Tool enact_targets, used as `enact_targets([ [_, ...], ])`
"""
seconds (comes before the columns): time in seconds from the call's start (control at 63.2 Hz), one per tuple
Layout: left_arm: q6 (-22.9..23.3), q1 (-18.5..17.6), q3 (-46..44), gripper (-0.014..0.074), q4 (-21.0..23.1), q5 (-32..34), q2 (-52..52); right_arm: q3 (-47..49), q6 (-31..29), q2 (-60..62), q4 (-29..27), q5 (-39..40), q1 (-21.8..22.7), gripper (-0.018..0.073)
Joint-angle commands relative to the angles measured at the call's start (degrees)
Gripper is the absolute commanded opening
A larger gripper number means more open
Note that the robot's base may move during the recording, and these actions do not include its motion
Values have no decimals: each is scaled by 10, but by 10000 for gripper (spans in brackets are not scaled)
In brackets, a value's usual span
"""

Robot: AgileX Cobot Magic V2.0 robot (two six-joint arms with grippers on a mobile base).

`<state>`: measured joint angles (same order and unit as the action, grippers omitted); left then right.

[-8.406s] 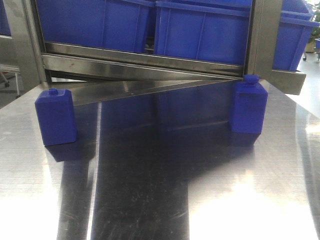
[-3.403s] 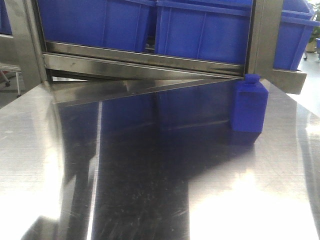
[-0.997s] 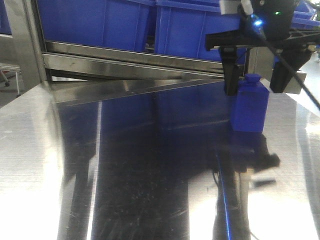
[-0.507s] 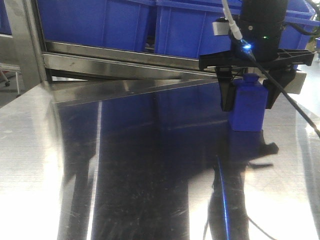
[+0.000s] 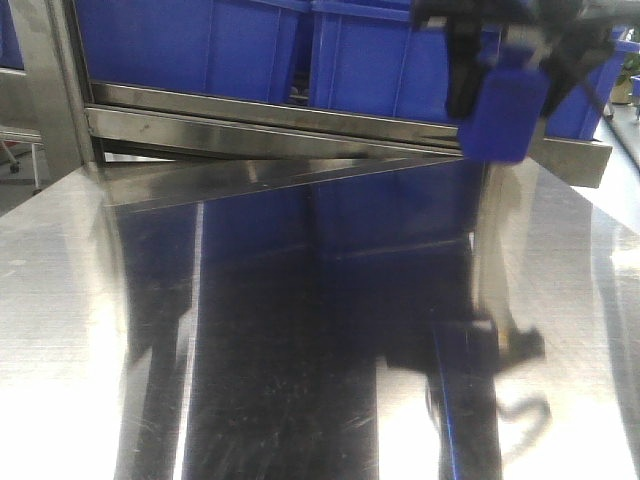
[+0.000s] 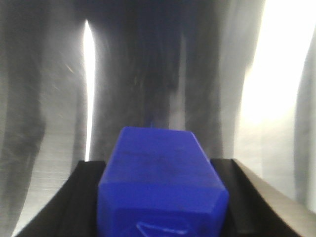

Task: Pick and sort blue part to right shelf
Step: 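Lift the second blue part off the table with the right gripper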

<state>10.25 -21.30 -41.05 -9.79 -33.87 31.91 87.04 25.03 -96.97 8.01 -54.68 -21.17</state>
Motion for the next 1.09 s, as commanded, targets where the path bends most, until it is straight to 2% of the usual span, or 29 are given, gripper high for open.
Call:
enact_targets([
  [0.0, 6, -4, 3, 281, -11, 68, -18, -4, -24, 70, 35, 40, 1, 277],
  [0.253, 6, -4, 81, 281, -11, 104, -118, -116, -65, 196, 45, 112, 1, 277],
  [0.586, 6, -4, 129, 281, -9, 87, -256, -319, -104, 364, 45, 224, 1, 277],
  [0.871, 6, -4, 130, 281, -9, 87, -272, -505, -129, 541, 45, 349, 1, 277],
  [1.076, 6, -4, 130, 281, -9, 87, -272, -569, -133, 680, 46, 367, 1, 277],
])
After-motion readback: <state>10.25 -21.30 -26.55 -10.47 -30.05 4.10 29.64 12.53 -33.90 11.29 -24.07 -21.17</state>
